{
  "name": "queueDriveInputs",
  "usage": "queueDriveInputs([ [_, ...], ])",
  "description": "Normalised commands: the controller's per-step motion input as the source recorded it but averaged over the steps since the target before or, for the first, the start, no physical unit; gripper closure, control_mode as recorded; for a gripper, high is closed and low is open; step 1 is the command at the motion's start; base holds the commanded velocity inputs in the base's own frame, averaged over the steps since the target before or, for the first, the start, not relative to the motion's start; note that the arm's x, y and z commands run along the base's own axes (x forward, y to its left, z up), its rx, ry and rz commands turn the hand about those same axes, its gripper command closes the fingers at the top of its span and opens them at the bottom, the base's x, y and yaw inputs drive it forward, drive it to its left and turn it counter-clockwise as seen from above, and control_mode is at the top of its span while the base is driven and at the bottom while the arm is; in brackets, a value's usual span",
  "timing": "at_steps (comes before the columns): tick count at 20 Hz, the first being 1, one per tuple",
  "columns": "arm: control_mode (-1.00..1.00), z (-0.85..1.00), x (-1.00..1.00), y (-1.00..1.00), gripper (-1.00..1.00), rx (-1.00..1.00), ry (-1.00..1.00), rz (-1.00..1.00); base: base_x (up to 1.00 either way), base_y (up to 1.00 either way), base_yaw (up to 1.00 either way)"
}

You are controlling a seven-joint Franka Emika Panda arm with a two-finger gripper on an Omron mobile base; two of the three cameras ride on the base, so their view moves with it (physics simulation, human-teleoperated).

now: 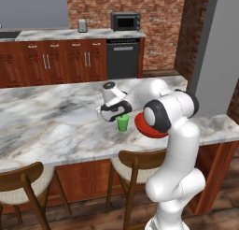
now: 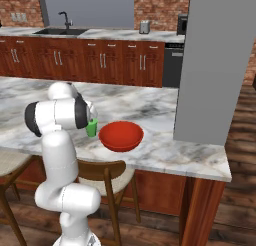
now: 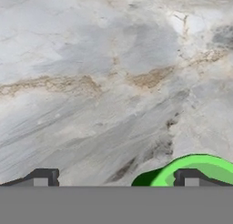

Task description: Place the cup inside the bowl on the dining table and move the bowl to any counter.

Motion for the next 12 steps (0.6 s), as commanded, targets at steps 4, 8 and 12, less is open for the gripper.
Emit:
queueDriveInputs([
  [4,-1.0,-0.14,0.0,0.0,-1.0,0.0,0.0,0.0,0.0,0.0,0.0],
  [8,-1.0,-0.08,0.0,0.0,-1.0,0.0,0.0,0.0,0.0,0.0,0.0],
  [12,-1.0,-0.09,0.0,0.0,-1.0,0.0,0.0,0.01,0.0,0.0,0.0],
])
